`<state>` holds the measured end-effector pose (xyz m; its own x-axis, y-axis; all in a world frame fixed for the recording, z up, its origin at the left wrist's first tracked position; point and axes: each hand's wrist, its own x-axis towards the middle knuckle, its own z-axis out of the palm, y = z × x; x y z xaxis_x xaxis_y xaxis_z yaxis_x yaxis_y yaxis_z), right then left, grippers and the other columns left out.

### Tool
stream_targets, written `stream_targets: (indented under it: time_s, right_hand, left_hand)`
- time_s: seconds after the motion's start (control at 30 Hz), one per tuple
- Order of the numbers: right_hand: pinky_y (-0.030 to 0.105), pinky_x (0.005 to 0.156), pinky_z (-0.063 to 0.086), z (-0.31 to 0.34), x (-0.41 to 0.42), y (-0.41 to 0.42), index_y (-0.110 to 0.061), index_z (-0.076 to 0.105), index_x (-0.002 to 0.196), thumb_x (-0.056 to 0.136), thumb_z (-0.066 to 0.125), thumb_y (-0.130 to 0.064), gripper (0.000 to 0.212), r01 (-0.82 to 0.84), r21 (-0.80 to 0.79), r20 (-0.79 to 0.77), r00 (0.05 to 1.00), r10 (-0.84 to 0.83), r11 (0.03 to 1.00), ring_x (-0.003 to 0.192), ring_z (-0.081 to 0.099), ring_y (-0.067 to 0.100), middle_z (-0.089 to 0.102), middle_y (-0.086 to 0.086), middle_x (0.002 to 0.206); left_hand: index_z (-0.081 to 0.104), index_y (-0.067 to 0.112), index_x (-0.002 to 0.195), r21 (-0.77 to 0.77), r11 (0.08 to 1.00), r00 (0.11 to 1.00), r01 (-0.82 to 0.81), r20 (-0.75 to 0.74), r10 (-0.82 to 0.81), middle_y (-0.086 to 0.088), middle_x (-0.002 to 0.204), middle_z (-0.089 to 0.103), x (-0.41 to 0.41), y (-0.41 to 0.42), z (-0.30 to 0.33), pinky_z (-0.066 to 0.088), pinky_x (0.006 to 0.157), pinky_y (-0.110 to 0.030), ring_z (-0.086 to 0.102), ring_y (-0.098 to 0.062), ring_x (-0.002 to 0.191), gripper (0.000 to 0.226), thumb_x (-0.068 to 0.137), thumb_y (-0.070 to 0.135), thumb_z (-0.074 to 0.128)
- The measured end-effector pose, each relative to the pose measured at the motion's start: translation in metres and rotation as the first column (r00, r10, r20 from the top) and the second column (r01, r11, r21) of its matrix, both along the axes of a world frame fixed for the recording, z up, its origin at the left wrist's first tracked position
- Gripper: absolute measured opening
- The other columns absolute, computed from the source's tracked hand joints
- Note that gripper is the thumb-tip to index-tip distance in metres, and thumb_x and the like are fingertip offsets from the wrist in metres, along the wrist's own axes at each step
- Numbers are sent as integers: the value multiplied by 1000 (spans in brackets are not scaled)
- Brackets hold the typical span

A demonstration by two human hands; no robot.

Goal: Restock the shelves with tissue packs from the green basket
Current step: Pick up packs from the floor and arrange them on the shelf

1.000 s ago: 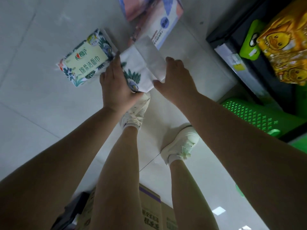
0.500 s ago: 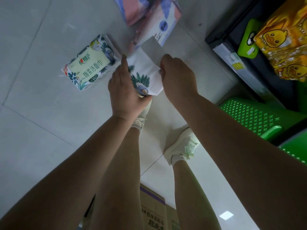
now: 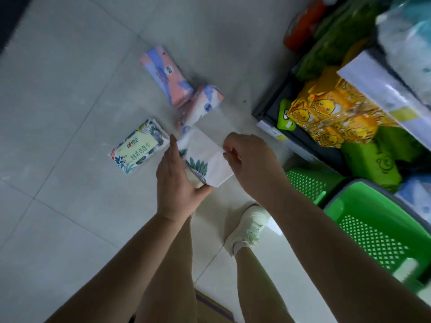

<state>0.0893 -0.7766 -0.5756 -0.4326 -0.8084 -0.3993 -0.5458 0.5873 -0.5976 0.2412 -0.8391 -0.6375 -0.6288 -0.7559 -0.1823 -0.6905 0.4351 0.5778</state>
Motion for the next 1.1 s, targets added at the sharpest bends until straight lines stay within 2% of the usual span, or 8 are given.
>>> stream_targets:
  time_s: [0.1,0.27,0.4,0.6,0.7,0.83,1.0,1.1]
  right_hand:
    - [35,60,30,52,-8,9,-8,55,80,84,55,-7,5,19,-67,-18,1000,-20,998,70,42,22,48,3,71]
    - [31,57,25,145,-18,27,-7,53,74,78,54,-7,4,157,-149,-23,986,-162,976,65,33,11,44,-2,67]
    - [34,60,27,211,-25,38,-4,53,77,82,55,-5,5,160,-124,-38,985,-166,979,68,39,17,46,1,71]
    - [33,63,32,319,-35,58,-5,56,86,87,54,-6,3,263,-131,-56,961,-272,956,72,44,19,51,1,75]
    - [31,63,34,362,-38,70,-6,56,87,88,54,-9,4,280,-167,-91,950,-298,945,72,43,18,50,-1,74]
    - [12,58,33,409,-43,88,-7,57,85,87,56,-7,2,319,-241,-109,929,-353,917,67,40,15,49,-3,69]
    - [13,56,33,452,-41,112,-17,44,76,85,58,-4,20,372,-302,-152,890,-430,878,56,41,-1,38,-14,58]
    - [19,53,28,468,-35,130,-17,44,73,85,57,-4,22,436,-333,-121,860,-496,836,53,39,1,36,-9,56]
  left_hand:
    - [18,2,139,-13,998,997,63,-50,-63,-26,136,44,-10,-2,48,38,101,-44,43,-35,126,107,63,62,62]
    - [16,3,140,-38,989,983,146,-105,-149,-27,137,43,-29,2,135,31,103,-37,33,-26,127,105,67,67,54]
    - [17,-4,141,8,973,962,229,-153,-225,-26,136,43,-42,3,202,27,105,-26,37,-28,127,106,65,57,60]
    - [18,2,141,-86,935,909,344,-219,-354,-23,134,45,-58,7,303,44,96,-50,45,-40,124,100,68,55,63]
    - [17,7,142,-137,915,877,380,-262,-404,-21,132,48,-66,12,342,47,93,-49,48,-36,121,107,63,43,79]
    - [15,11,142,-186,890,827,417,-329,-456,-23,133,46,-79,21,380,48,92,-49,50,-36,121,111,59,36,84]
    - [10,11,144,-227,867,770,444,-398,-499,-26,137,42,-94,39,415,36,101,-37,44,-35,124,121,54,38,86]
    - [4,13,145,-245,844,738,477,-411,-535,-26,140,38,-96,50,426,32,102,-36,36,-32,127,113,62,56,67]
